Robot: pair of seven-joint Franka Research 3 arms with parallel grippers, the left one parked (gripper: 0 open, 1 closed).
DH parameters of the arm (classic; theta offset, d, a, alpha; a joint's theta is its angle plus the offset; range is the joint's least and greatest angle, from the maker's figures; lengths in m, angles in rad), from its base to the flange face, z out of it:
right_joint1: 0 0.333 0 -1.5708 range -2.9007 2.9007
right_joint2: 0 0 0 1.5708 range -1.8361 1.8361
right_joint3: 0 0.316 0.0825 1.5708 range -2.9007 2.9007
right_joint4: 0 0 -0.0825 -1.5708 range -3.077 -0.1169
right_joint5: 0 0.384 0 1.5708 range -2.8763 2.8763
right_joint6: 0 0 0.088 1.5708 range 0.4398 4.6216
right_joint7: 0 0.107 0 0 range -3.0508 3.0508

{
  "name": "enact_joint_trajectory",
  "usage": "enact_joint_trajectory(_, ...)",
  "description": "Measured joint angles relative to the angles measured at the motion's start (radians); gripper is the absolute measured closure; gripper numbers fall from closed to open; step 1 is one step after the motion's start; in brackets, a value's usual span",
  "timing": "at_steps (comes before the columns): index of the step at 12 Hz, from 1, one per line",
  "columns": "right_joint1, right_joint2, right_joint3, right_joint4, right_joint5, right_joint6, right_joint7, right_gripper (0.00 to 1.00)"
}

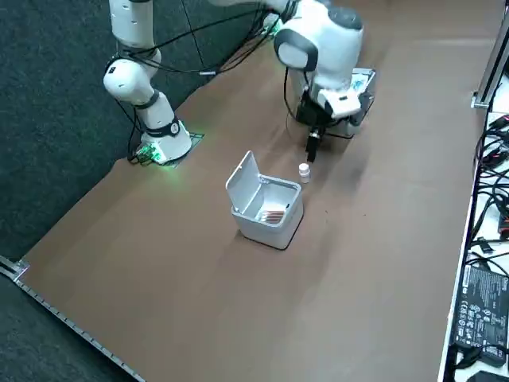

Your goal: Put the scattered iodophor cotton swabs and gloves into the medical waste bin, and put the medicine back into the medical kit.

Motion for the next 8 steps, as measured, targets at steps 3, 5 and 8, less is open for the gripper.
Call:
enact_joint_trajectory(3, -0.010, -0.001, -0.007, -0.095, 0.000, 0.134, -0.106, 0.00)
enact_joint_trajectory(5, -0.009, -0.001, -0.006, -0.151, 0.000, 0.218, -0.120, 0.00)
enact_joint_trajectory(8, -0.006, -0.001, -0.002, -0.212, 0.001, 0.277, -0.122, 0.01)
